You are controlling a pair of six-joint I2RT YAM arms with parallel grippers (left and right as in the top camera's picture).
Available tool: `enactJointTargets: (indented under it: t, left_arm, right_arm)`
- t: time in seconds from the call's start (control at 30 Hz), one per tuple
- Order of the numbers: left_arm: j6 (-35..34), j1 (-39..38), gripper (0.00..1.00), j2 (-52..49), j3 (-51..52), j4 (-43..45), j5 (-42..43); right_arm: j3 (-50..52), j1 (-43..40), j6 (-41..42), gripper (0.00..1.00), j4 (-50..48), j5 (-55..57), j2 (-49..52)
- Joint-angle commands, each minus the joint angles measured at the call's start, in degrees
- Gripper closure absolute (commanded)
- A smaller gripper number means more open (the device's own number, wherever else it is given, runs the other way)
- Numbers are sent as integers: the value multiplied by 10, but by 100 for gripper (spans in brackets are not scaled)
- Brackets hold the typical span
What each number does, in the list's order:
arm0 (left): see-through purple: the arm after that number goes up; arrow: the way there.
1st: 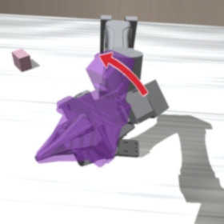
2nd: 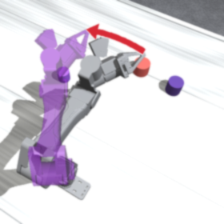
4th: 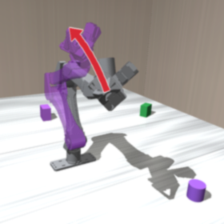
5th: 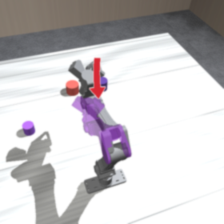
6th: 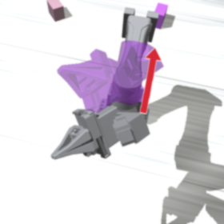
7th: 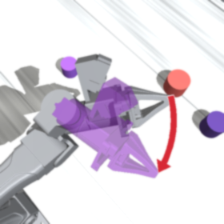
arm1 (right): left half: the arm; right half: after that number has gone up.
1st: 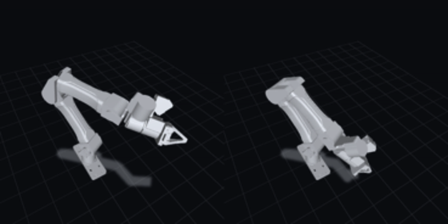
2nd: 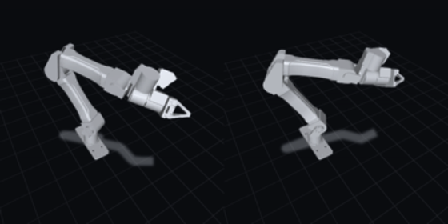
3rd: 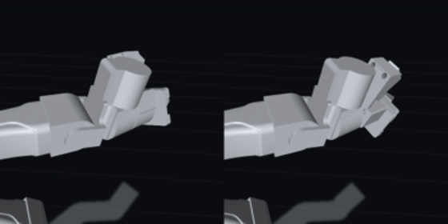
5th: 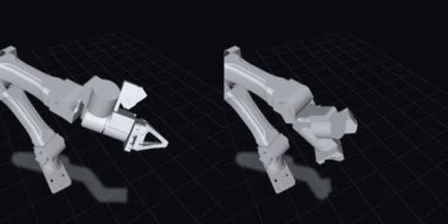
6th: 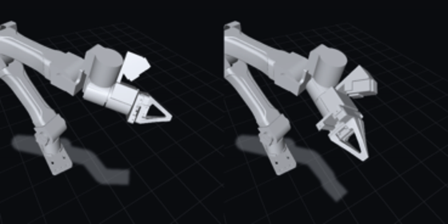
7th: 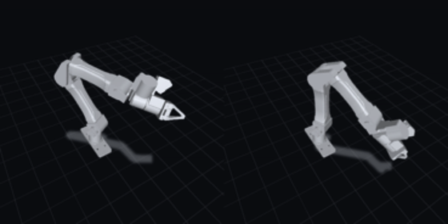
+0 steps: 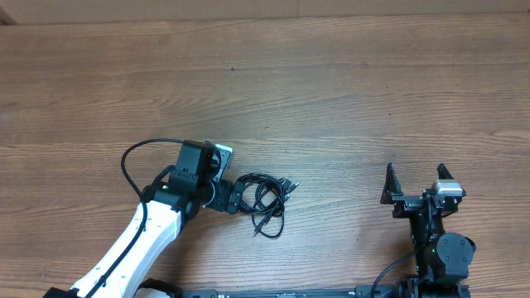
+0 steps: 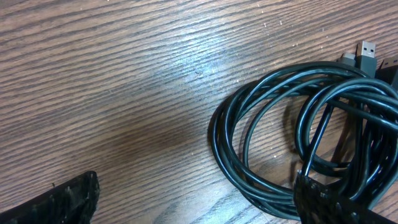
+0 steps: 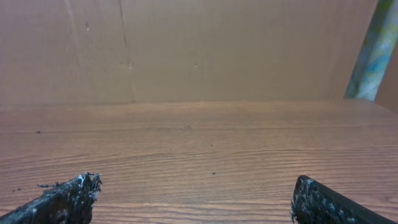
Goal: Untangle cables
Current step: 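Lower the left gripper onto the cable bundle and close on the loops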
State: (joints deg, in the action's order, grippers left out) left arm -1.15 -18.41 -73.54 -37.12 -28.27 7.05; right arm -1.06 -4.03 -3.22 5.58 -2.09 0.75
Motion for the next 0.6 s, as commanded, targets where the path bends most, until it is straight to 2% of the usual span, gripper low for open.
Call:
enactJointTargets:
  t: [0.0,0.57]
  left_arm:
    - [-1,-4,0,-3,-14,2,-4]
    - [7,-4,0,-3,-14,-9,-4]
  right_arm:
    - [3,-2,2,0,-3,5,-3]
    - [3,-2,3,0,-3,5,-3]
